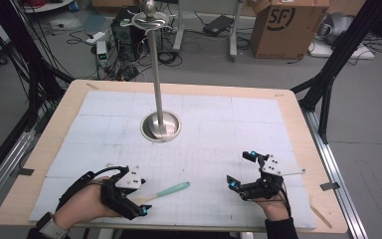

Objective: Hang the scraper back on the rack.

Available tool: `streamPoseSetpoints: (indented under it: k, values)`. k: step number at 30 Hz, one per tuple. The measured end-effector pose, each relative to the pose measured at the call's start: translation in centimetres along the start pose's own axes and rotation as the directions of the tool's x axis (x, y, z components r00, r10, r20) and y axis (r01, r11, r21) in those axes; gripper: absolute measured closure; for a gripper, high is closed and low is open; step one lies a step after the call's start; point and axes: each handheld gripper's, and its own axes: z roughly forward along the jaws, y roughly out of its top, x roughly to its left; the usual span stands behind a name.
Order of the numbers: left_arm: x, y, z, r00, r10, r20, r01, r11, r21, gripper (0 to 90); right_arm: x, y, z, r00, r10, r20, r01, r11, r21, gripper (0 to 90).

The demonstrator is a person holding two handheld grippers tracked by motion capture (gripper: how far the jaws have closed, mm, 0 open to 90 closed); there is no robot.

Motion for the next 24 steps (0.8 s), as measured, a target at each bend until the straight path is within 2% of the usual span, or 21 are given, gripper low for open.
streamPoseSetpoints:
  k: [4, 6, 7, 8, 10, 12, 17, 21, 24]
  values:
    - [0.2, 0.7, 0.9, 0.9999, -0.004, 0.014, 0.003, 0.9985, 0.054, 26.8, -0.1, 0.0, 0.0, 1.0000, -0.006, 0.002, 0.006, 1.000, -0.007, 0.9]
    - [0.3, 1.1, 1.2, 0.9998, 0.001, 0.022, -0.002, 0.9969, 0.079, 35.7, -0.1, 0.0, 0.0, 1.0000, -0.008, -0.002, 0.008, 1.000, -0.007, 0.9]
    - [0.3, 1.2, 1.5, 0.9998, 0.002, 0.018, -0.004, 0.9961, 0.089, 37.5, -0.1, 0.0, -0.1, 1.0000, -0.006, -0.002, 0.006, 1.000, -0.005, 0.9]
    - [0.4, 1.3, 1.7, 0.9998, -0.001, 0.021, -0.001, 0.9940, 0.109, 42.8, -0.1, 0.0, 0.0, 1.0000, -0.007, -0.003, 0.007, 1.000, -0.006, 0.9]
    - [0.5, 1.4, 2.0, 0.9998, 0.011, 0.019, -0.013, 0.9904, 0.138, 44.6, -0.1, 0.0, 0.0, 1.0000, -0.006, -0.006, 0.005, 1.000, -0.004, 0.9]
    - [0.7, 1.6, 2.2, 0.9997, 0.000, 0.024, -0.004, 0.9857, 0.168, 47.3, 0.0, 0.0, 0.0, 0.9999, -0.005, -0.009, 0.005, 1.000, 0.000, 0.9]
    - [1.1, 2.1, 2.2, 1.0000, 0.008, -0.002, -0.008, 0.9730, 0.231, 58.9, 0.0, 0.0, 0.0, 0.9999, -0.004, -0.013, 0.004, 1.000, 0.001, 0.9]
    - [1.0, 2.2, 2.5, 0.9997, 0.011, 0.023, -0.017, 0.9622, 0.272, 61.6, 0.0, 0.0, -0.1, 0.9999, -0.007, -0.011, 0.007, 1.000, -0.005, 0.9]
    - [0.9, 2.3, 2.8, 0.9995, 0.021, 0.025, -0.028, 0.9561, 0.292, 63.6, 0.0, 0.0, -0.1, 0.9999, -0.005, -0.008, 0.005, 1.000, -0.004, 0.9]
